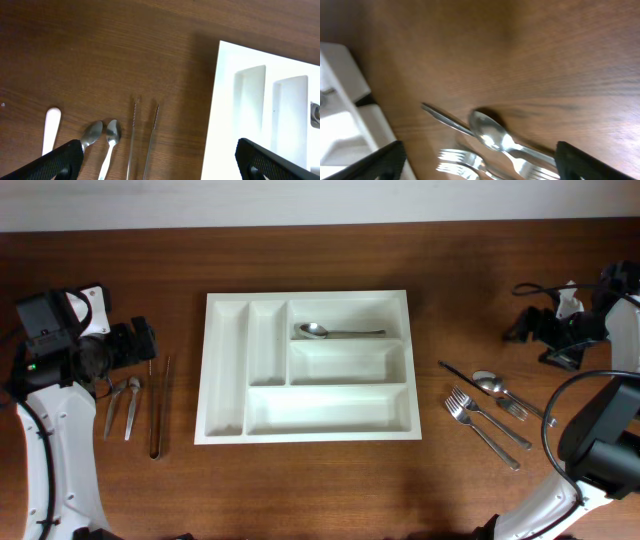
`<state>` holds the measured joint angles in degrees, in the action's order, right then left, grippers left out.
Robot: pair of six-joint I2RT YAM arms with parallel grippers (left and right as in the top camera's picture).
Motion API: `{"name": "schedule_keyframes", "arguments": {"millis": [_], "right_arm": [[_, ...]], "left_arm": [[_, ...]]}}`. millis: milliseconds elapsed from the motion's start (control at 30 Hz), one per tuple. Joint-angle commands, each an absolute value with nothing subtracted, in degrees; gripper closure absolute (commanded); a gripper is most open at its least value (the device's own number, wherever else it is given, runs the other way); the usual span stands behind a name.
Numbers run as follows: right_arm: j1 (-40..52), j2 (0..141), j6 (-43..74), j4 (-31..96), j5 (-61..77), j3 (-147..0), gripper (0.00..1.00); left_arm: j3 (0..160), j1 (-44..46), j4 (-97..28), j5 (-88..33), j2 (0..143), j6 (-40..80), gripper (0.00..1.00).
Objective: Pack container
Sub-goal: 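Release the spoon and withdraw the right gripper to the right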
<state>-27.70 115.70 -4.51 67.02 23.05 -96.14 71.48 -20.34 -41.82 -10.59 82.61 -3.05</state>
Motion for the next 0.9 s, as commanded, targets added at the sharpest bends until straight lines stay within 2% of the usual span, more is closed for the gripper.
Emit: {"name": "schedule_keyframes", "arguments": {"millis": [0,200,267,367,433,533,700,867], "right_arm": [[-27.8,115.6,-2.3,67.2,26.3,-96.4,0.06],[-25.7,112.4,5.2,74.6,6.4,-100.9,0.08],[-23.9,109.0,5.3,76.2,3.6,-101.8,0.12],[-19.1,100.6,8.1,77.2,-2.8,-101.8,0.12],[-15.9,96.2,10.3,78.1,-5.1,-101.8,0.10],[-11.4,91.4,17.5,81.4,-7.9,-101.8,0.01],[-9.4,89.2,29.6,83.4,-8.0,-96.4,0.01],[-11.2,89.3,37.3,75.0,-5.5,-81.4,0.01]], "left_arm": [[72.5,-20.7,-41.7,-11.6,82.8,-4.0,0.01],[72.5,-20.7,-41.7,-11.6,82.8,-4.0,0.01],[72.5,-20.7,-41.7,-11.6,82.8,-4.0,0.01],[72.5,-20.7,-41.7,-11.6,82.8,-4.0,0.01],[72.5,-20.7,-41.7,-11.6,82.8,-4.0,0.01],[72.5,-20.7,-41.7,-11.6,82.8,-4.0,0.01],[72.5,-20.7,-41.7,-11.6,82.8,-4.0,0.01],[72.5,-20.7,-41.7,-11.6,82.8,-4.0,0.01]]}}
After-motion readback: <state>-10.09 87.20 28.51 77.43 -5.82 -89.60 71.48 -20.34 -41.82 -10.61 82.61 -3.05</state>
